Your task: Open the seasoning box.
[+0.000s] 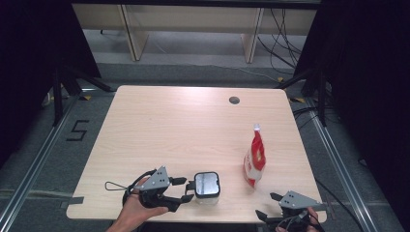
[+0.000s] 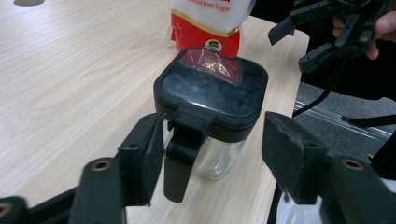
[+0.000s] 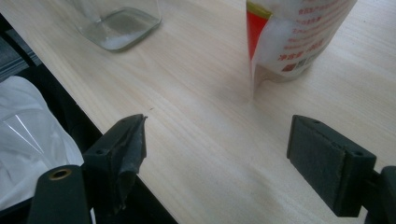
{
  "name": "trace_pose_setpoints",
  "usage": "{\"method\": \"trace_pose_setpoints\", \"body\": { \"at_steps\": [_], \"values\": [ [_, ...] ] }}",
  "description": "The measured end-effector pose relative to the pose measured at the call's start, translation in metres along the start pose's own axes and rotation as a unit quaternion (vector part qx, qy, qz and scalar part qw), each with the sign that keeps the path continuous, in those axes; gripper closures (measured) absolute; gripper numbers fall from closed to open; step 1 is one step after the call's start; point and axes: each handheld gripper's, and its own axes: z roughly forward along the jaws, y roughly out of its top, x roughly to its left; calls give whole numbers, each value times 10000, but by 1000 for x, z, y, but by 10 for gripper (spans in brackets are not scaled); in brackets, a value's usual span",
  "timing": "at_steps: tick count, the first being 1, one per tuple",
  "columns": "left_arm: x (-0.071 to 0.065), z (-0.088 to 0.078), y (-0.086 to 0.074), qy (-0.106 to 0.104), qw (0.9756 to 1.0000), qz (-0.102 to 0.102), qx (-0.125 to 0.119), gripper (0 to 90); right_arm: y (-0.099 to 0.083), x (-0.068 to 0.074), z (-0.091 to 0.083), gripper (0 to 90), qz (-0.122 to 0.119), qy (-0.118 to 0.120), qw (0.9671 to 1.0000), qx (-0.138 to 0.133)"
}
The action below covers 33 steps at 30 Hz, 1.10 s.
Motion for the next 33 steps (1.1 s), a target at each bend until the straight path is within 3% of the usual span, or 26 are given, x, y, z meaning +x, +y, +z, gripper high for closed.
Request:
{"method": "trace_pose_setpoints", "body": {
  "at_steps": [2, 3, 4, 7, 8, 10, 12, 13, 14, 15, 16, 17, 19, 24, 25, 29, 30, 33],
  "values": [
    [-1, 0, 0, -42, 10000, -66, -53, 447, 0, 2, 1, 209, 108, 3, 9999, -6],
    [-1, -1, 2, -55, 10000, 61, -50, 447, 0, 2, 1, 209, 108, 3, 9999, -6],
    [-2, -1, 2, -115, 9999, 30, -78, 513, 1, 1, 3, 236, -74, 18, 9999, -85],
    [-3, -2, 3, -175, 9997, 60, -147, 587, 2, 3, 2, 240, -57, 28, 9999, -106],
    [-3, -2, 3, -145, 9997, 121, -173, 633, 2, 5, 2, 243, 22, 63, 9999, -91],
    [-3, -3, 4, -43, 9997, 11, -229, 723, 4, 5, 4, 270, -73, 134, 9997, -186],
    [-1, -5, 5, 45, 9996, 135, -249, 743, 4, 5, 4, 282, -60, 135, 9998, -165],
    [0, -5, 5, 95, 9996, 72, -264, 768, 5, 6, 4, 303, -21, 161, 9997, -163],
    [2, -6, 6, 144, 9995, 137, -258, 803, 6, 7, 5, 373, 9, 148, 9996, -221],
    [2, -6, 5, 166, 9994, 125, -267, 803, 6, 7, 5, 373, 9, 148, 9996, -221],
    [3, -5, 4, 187, 9994, 103, -277, 817, 6, 10, 6, 380, 176, 169, 9996, -160],
    [2, -5, 4, 247, 9993, 65, -255, 846, 8, 10, 8, 385, 29, 154, 9996, -235],
    [4, -3, 3, 283, 9992, 163, -215, 857, 9, 12, 8, 384, 114, 215, 9995, -198],
    [4, 2, 3, 252, 9991, -8, -340, 879, 14, 16, 12, 384, -95, 225, 9993, -269],
    [4, 4, 4, 269, 9992, 94, -280, 884, 15, 18, 15, 385, -112, 351, 9990, -251],
    [4, 7, 3, 309, 9992, 24, -245, 885, 17, 21, 16, 389, -95, 295, 9992, -271],
    [5, 9, 3, 251, 9992, -4, -303, 885, 18, 21, 17, 397, -197, 262, 9991, -278],
    [5, 8, 3, 257, 9993, 48, -274, 886, 20, 23, 18, 410, -237, 272, 9989, -285]
  ]
}}
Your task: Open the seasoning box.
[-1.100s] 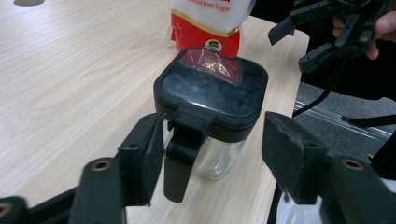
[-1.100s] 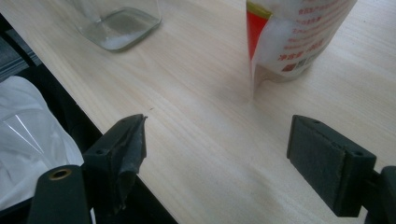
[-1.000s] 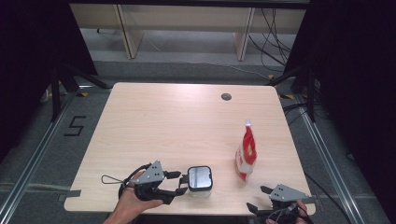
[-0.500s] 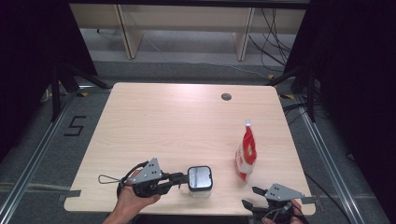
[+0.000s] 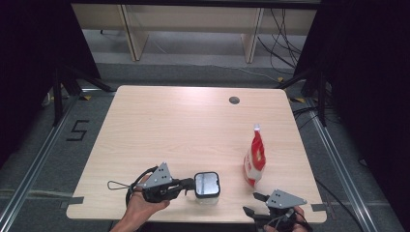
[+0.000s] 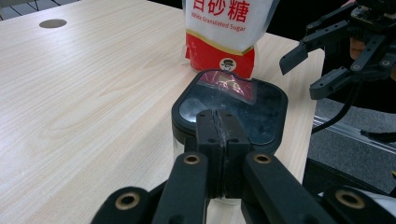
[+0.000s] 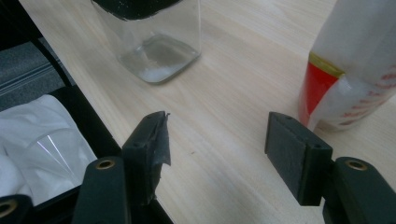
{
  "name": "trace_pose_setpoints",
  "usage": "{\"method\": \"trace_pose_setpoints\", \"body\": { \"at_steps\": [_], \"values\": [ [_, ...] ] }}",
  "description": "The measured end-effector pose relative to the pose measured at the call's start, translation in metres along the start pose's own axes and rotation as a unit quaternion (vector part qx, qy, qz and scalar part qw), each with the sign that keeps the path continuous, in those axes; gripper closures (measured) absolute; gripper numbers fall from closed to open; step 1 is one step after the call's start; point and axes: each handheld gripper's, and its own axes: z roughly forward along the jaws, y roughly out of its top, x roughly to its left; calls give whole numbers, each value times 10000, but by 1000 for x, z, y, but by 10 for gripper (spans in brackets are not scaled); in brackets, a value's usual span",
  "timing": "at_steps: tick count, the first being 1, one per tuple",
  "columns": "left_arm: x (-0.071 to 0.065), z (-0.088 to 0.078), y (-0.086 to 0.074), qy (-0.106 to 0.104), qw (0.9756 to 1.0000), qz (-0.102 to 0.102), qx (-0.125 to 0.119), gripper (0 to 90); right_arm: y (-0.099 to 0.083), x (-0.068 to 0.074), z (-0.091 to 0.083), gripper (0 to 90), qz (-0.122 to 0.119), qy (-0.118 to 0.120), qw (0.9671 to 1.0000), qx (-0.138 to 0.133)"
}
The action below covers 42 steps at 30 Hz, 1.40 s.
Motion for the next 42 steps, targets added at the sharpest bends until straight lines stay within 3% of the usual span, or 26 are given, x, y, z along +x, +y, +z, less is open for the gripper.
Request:
{"method": "trace_pose_setpoints", "body": {
  "at_steps": [1, 4, 6, 9, 14, 21, 24, 25, 27, 30, 32, 37, 42],
  "values": [
    [0, 0, 0, 23, 10000, -5, -14, 886, 1, 1, 1, 437, -89, 25, 10000, -36],
    [0, 0, -1, 26, 10000, -24, -27, 884, 4, 3, 1, 461, -30, 46, 9999, -94],
    [0, 0, -1, 30, 9999, -121, -36, 882, 6, 3, 1, 498, -156, -12, 9995, -274],
    [1, 0, -1, 32, 10000, 21, -30, 878, 10, 6, 3, 558, -203, -9, 9992, -338],
    [1, 0, -2, 9, 9999, -80, -85, 879, 16, 9, 7, 634, -273, 30, 9982, -524],
    [2, 0, -1, 11, 10000, -22, -63, 878, 26, 12, 12, 690, -434, 41, 9975, -556],
    [3, 0, -2, -8, 10000, -41, -81, 879, 29, 13, 15, 735, -427, 119, 9971, -619],
    [2, 0, -2, 5, 9999, -106, -81, 880, 32, 13, 17, 758, -539, 135, 9963, -654],
    [3, 0, -2, 23, 10000, 1, -42, 880, 33, 14, 19, 767, -572, 155, 9961, -656],
    [2, 0, -3, 12, 9999, -109, -108, 880, 35, 17, 21, 793, -617, 201, 9961, -605],
    [3, 0, -2, 25, 10000, -11, -63, 880, 37, 19, 26, 808, -697, 219, 9957, -564],
    [2, 0, -3, 29, 9999, -99, -90, 881, 40, 19, 30, 822, -740, 307, 9950, -593],
    [5, 0, -3, -4, 10000, 40, -91, 881, 42, 20, 32, 849, -768, 241, 9949, -600]
  ]
}}
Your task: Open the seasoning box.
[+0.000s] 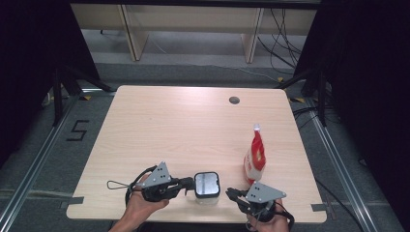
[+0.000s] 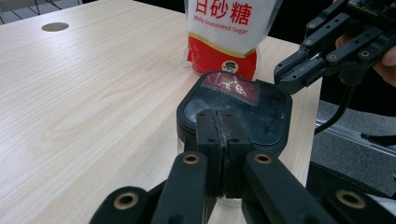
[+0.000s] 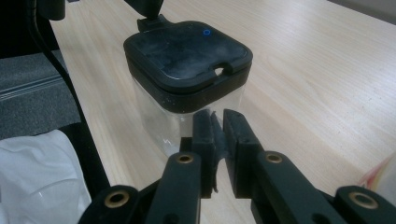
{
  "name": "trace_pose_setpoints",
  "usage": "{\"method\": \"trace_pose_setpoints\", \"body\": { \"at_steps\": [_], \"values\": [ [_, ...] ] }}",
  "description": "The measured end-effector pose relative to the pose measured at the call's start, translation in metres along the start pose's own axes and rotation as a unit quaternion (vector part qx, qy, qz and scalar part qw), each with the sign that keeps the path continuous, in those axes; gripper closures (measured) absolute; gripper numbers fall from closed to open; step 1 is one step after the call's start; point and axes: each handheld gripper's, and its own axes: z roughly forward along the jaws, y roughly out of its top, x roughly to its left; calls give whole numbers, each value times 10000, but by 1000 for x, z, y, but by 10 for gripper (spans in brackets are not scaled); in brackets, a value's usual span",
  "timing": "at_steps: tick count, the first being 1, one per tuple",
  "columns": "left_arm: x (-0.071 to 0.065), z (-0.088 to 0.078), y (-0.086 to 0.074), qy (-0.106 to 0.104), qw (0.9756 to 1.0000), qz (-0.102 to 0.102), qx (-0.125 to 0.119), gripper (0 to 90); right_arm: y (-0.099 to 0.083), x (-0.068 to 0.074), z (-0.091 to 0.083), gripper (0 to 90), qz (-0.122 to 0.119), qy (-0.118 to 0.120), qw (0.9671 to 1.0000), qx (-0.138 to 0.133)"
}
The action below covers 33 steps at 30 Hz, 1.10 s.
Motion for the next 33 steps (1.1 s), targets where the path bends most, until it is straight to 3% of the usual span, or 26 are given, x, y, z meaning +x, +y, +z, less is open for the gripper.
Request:
{"method": "trace_pose_setpoints", "body": {
  "at_steps": [18, 25, 33],
  "values": [
    [1, 0, -1, 15, 10000, 26, -18, 884, 6, 2, 8, 894, -152, 149, 9998, 1],
    [-2, 0, -3, -1, 9997, -191, -136, 884, 6, 3, 9, 898, -165, 155, 9997, 71],
    [-2, 0, -3, 7, 9998, -172, -101, 884, 8, 5, 13, 899, -197, 266, 9994, 59]
  ]
}}
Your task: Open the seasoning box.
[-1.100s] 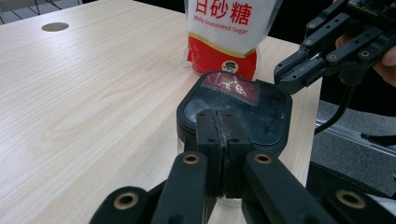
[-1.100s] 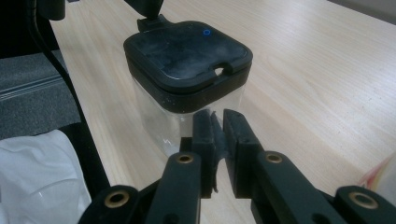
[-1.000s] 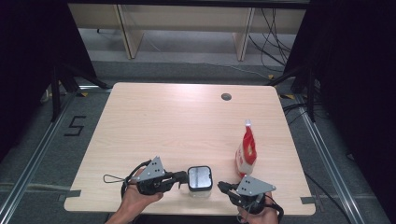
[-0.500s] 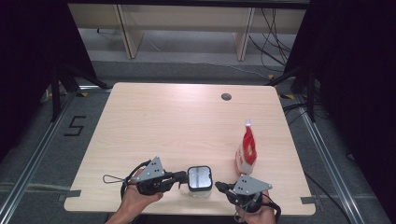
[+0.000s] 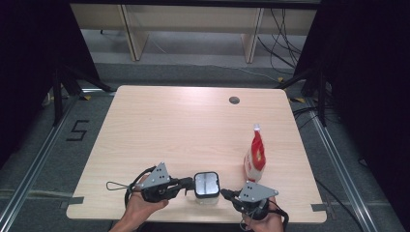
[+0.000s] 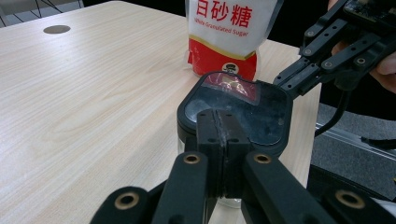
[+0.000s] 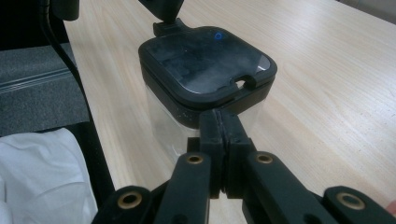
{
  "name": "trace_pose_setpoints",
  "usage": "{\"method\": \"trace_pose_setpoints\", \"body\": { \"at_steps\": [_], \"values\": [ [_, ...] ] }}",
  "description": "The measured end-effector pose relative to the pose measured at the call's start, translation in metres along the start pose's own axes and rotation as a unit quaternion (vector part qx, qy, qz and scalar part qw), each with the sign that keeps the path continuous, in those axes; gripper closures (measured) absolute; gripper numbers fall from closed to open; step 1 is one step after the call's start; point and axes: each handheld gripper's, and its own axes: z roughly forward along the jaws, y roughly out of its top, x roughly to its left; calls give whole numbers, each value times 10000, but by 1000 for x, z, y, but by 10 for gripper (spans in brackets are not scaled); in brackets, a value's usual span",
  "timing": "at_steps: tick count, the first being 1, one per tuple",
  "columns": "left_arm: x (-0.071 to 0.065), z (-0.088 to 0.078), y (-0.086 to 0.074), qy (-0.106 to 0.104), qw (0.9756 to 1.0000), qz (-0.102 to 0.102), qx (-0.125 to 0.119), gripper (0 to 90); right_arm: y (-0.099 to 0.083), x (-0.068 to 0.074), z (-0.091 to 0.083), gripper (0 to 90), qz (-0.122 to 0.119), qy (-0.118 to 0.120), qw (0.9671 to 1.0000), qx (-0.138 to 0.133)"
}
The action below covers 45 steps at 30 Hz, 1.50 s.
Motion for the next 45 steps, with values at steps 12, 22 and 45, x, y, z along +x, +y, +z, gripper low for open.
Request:
{"method": "trace_pose_setpoints", "body": {
  "at_steps": [12, 22, 45],
  "values": [
    [-1, 2, -1, -33, 10000, -20, -67, 883, 7, 0, -3, 900, -38, -20, 9999, -121],
    [3, -1, -2, -118, 9999, 23, -121, 766, 16, 1, -6, 899, -52, -19, 9996, -269],
    [18, 2, -36, -304, 9981, 154, 516, 488, 29, 4, -6, 898, -223, -90, 9990, -380]
  ]
}}
